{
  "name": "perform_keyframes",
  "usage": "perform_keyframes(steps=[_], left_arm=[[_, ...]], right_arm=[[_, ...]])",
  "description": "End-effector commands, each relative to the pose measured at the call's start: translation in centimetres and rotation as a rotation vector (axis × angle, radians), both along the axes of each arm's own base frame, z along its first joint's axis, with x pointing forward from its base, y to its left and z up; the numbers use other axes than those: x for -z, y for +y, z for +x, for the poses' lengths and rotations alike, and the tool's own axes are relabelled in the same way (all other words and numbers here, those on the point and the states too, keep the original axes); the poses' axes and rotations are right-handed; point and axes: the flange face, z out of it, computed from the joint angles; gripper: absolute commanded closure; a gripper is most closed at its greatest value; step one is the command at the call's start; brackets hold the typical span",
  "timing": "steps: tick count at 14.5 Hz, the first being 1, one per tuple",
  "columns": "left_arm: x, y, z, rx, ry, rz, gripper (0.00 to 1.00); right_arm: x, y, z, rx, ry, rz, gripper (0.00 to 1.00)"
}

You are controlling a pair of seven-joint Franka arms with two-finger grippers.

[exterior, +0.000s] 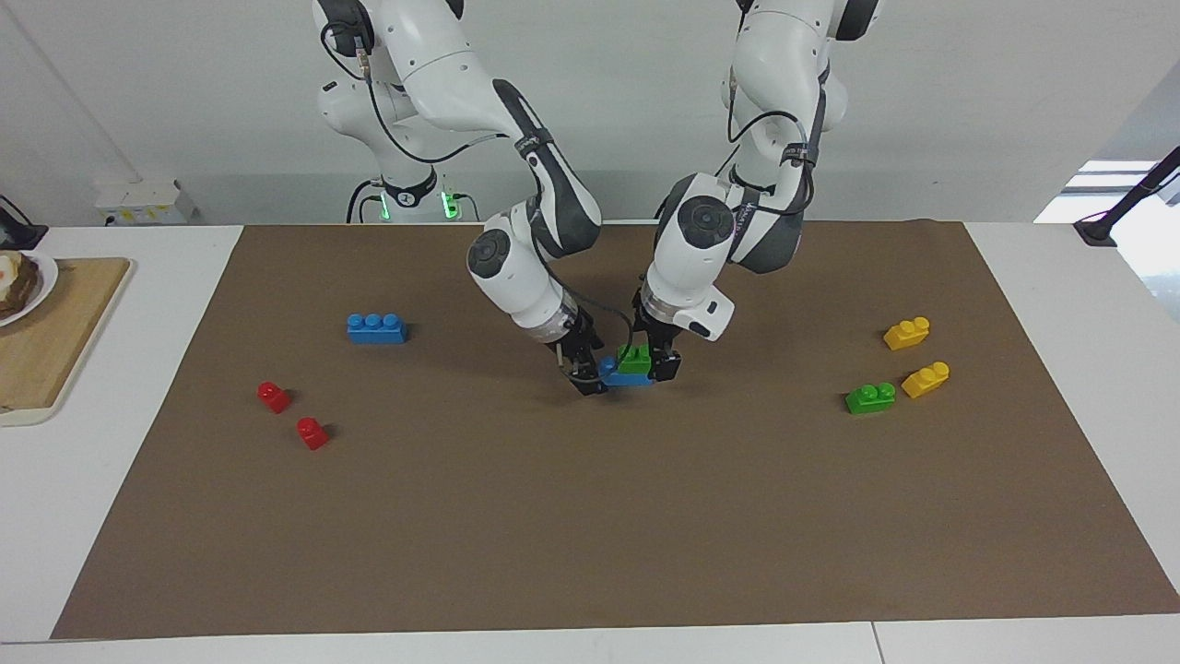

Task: Remove green block with left arm and hold with right
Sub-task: 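Grasp the green brick with the left gripper while the right gripper grasps blue, then pull the green brick with the left gripper while the right gripper pulls blue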

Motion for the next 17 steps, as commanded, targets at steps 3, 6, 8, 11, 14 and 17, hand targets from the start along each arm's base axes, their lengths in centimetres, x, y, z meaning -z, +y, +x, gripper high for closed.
perform_keyframes(steps=[3, 6, 8, 11, 14, 17], left_arm=[[0.2, -0.1, -0.6, -0.011, -0.029, 0.007, 0.0], [0.5, -0.1, -0.6, -0.006, -0.029, 0.013, 0.0], [0.8, -0.2, -0.7, -0.004, -0.027, 0.016, 0.0], [0.9, -0.3, -0.7, -0.002, -0.029, 0.015, 0.0], [0.9, -0.3, -0.7, -0.001, -0.03, 0.014, 0.0], [1.0, -0.7, -1.0, 0.008, -0.029, 0.014, 0.0]], right_arm=[[0.5, 0.0, -0.1, 0.033, -0.009, 0.008, 0.02], [0.5, 1.1, -0.7, 0.021, -0.023, 0.007, 0.17], [0.5, 1.1, -0.7, 0.029, -0.02, 0.013, 0.23], [0.5, 1.1, -0.7, 0.03, -0.022, 0.013, 0.33], [0.5, 1.0, -0.5, 0.037, -0.036, 0.012, 0.7], [0.5, 0.7, -0.3, 0.044, -0.035, 0.013, 0.9]])
